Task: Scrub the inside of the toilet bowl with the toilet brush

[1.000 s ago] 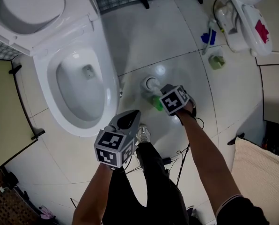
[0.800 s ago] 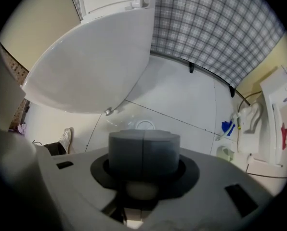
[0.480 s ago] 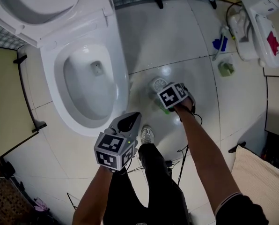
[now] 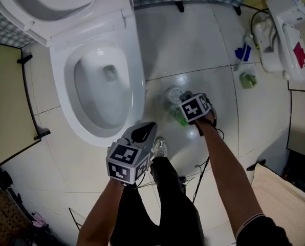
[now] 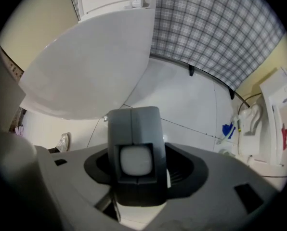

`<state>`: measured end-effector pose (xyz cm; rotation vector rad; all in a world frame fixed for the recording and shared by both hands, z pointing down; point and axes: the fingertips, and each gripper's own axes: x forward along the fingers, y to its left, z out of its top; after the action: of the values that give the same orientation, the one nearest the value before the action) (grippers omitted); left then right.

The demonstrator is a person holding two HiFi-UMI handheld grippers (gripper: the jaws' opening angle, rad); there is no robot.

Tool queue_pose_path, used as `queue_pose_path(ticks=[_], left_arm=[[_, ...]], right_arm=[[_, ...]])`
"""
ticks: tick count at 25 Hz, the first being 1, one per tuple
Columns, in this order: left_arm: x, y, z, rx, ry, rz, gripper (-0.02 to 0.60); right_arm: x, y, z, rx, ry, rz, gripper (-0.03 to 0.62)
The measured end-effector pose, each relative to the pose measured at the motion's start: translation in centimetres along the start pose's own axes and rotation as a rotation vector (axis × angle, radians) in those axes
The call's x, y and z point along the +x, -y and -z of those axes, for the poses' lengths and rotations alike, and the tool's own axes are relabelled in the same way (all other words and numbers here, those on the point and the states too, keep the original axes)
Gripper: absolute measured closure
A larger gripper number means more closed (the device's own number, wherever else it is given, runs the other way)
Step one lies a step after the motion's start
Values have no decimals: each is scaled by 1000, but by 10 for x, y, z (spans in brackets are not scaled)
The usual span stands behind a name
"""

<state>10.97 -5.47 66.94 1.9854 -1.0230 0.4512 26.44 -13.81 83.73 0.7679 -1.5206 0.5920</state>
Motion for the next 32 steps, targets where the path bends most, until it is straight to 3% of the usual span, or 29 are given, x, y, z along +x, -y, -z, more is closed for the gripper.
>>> queue_pose_path(ticks=[8,12,16,20,25,29,32], left_arm=[[-19,1,-16,23,31,19,574],[-49,-1,-35,31,56,16,574],[-99,11,-76,70,113,22,574],[-154,19,-126,150,174,-1,574],[-227,48,-188,254,300,-22,574],[-294,76,-227,328,416,-40,574],[-336,82,-250,359,501,-58,575]], right_arm=[[-61,1,-2,26,80,47,319],[-135,-9,-10,44,194,82,319],[-237,-31,-38,48,386,76,322],[-337,-62,-92,14,588,44,419],[-453,-106,-156,-115,833,16,582],[-515,-150,-183,-203,949,-41,594],[-557,-184,-202,-203,1052,-151,591]])
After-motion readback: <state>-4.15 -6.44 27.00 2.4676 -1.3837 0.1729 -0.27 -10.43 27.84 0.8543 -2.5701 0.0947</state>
